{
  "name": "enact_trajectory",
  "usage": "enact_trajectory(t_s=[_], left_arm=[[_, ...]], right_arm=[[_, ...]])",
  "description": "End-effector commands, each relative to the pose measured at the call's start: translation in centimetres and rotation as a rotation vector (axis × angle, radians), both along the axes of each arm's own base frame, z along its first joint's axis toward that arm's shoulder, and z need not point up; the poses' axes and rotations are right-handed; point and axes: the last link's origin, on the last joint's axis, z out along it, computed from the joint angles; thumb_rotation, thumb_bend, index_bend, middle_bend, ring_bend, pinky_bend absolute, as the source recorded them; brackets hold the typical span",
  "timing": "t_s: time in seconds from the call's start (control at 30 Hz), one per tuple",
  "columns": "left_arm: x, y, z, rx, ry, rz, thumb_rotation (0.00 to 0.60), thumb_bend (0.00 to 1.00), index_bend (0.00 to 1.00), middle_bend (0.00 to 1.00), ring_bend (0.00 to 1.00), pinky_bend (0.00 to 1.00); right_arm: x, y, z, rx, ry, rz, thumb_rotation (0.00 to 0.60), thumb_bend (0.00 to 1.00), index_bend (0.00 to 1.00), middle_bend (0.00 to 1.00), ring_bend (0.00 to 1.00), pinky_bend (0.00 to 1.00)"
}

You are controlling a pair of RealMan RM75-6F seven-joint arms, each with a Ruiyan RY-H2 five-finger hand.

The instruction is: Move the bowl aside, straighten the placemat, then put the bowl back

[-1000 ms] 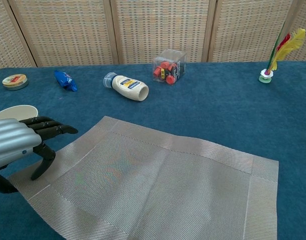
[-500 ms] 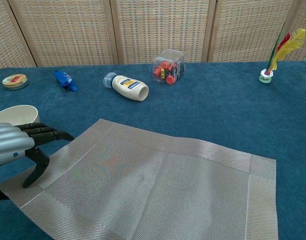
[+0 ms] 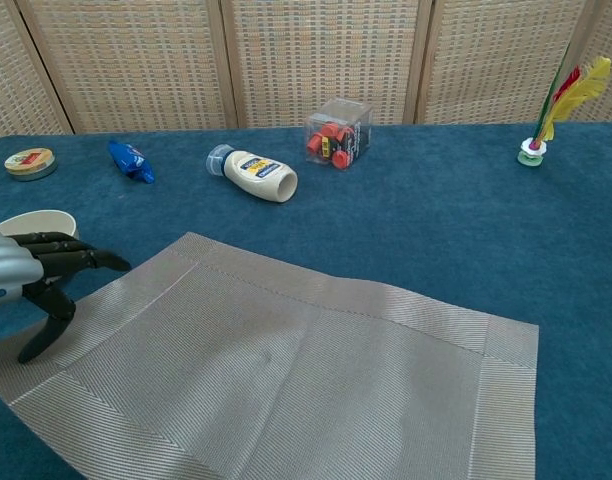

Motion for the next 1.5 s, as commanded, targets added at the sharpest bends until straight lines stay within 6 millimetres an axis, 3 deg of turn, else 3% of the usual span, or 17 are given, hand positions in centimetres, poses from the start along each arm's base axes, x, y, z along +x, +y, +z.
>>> enact_trajectory(t_s=[0.03,0.2,0.43,0.7,0.93,1.13,1.5], left_arm=[[-0.3,0.1,0.8,0.019,-0.004,0.002,0.6,0.36,0.01,0.0,0.0,0.0],[-1.1,0.2,1.7,0.022,0.01,0.02,0.6,0.32,0.0,0.0,0.0,0.0],[-1.9,0.4,2.4,0.026,0.001,0.042,0.6,0.19,0.0,0.0,0.0,0.0],[-1.3,0.9,2.2,0.01,-0.024,0.03,0.6,0.27,0.0,0.0,0.0,0.0],[-0.8,1.0,3.7,0.143,-0.139,0.057,0.6,0.27,0.0,0.0,0.0,0.0],[-2.0,-0.4,5.1,0.29,-0.235,0.116,0.6,0.27,0.0,0.0,0.0,0.0],[-4.3,-2.5,6.1,0.414,-0.25,0.164,0.6,0.27,0.0,0.0,0.0,0.0]], right_arm=[[0.0,0.0,0.0,0.001,0.001,0.001,0.6,0.28,0.06,0.0,0.0,0.0],[0.1,0.0,-0.1,0.004,0.003,0.002,0.6,0.28,0.06,0.0,0.0,0.0],[0.1,0.0,-0.4,0.011,0.011,0.002,0.6,0.28,0.07,0.0,0.0,0.0],[0.1,0.1,-0.5,0.018,0.017,0.002,0.6,0.28,0.07,0.0,0.0,0.0],[-0.2,-0.2,-0.4,0.031,0.025,-0.003,0.6,0.28,0.1,0.0,0.0,0.0],[-0.4,-0.2,-1.1,0.097,0.075,0.018,0.6,0.25,0.12,0.0,0.0,0.0],[-0.7,-0.5,-3.4,0.305,0.074,0.069,0.6,0.22,0.18,0.0,0.0,0.0]])
